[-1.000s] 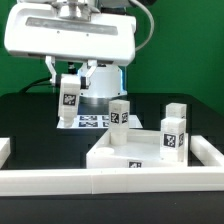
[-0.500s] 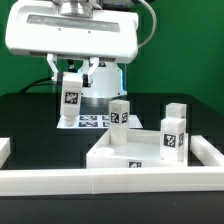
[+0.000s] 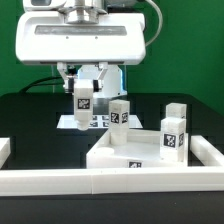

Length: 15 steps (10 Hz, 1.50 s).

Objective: Assemble square table

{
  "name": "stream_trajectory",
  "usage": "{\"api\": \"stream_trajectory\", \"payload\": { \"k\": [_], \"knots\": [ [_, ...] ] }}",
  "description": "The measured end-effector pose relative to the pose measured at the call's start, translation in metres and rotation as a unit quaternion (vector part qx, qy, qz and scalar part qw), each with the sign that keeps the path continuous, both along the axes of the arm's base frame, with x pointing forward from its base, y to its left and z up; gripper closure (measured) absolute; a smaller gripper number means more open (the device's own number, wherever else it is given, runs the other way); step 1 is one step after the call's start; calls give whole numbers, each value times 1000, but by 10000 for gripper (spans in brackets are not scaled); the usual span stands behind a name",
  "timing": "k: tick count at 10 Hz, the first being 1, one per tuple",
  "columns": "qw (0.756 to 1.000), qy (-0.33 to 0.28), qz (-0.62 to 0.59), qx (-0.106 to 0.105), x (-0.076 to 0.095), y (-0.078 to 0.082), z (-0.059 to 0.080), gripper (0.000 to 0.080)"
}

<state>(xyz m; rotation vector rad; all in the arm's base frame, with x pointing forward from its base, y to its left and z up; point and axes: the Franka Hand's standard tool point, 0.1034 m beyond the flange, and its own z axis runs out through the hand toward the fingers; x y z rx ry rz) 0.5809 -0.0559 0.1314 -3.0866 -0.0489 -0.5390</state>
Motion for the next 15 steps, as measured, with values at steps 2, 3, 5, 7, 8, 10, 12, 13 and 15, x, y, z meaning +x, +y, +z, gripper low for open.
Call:
{"api": "stream_trajectory", "payload": {
  "k": [2, 3, 5, 7, 8, 10, 12, 13, 15],
  "knots": [
    [1000, -7, 2, 5, 11, 12, 3, 508],
    [1000, -9, 0, 9, 18, 11, 8, 508],
    [1000, -14, -6, 13, 22, 8, 10, 508],
    [1000, -29, -8, 2, 23, 3, 11, 508],
    [999, -39, -1, -9, 21, -4, 10, 508],
    [997, -70, -14, -26, 13, -20, 7, 508],
    [998, -66, -18, -10, 14, -3, -1, 508],
    [998, -64, -16, -9, 13, 0, -6, 508],
    [997, -72, -13, -5, 17, 13, -9, 508]
  ]
}}
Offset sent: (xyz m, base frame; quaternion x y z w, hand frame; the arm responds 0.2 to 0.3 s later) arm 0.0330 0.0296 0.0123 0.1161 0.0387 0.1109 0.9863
